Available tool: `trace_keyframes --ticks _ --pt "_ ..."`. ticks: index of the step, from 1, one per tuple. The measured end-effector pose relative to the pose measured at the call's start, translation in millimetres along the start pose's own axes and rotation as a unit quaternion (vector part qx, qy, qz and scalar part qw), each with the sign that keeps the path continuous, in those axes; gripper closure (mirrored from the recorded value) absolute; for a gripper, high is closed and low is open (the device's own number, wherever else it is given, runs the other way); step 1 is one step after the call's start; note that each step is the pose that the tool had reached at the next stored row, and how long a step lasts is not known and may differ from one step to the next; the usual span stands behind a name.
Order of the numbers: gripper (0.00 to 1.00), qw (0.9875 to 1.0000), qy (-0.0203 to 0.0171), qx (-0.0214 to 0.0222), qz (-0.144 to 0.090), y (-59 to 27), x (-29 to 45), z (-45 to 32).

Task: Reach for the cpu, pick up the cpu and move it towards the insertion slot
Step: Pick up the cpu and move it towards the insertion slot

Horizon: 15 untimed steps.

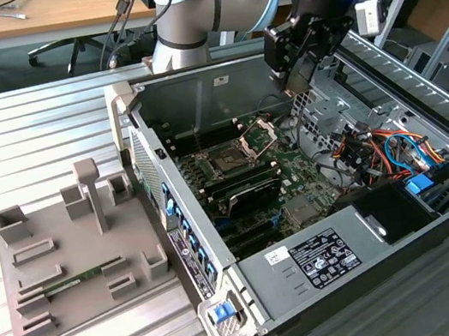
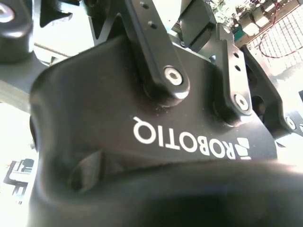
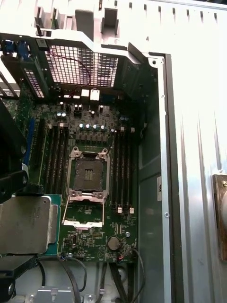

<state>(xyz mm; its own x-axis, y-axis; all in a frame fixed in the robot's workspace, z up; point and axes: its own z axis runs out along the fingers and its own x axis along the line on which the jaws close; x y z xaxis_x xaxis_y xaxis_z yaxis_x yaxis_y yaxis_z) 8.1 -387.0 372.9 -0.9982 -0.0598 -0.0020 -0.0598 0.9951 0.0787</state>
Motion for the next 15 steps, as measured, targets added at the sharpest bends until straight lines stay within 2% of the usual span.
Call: trace_keyframes --ticks 15 --pt "0.45 1.0000 0.0000 0.0000 0.000 1.1 -0.1 3.0"
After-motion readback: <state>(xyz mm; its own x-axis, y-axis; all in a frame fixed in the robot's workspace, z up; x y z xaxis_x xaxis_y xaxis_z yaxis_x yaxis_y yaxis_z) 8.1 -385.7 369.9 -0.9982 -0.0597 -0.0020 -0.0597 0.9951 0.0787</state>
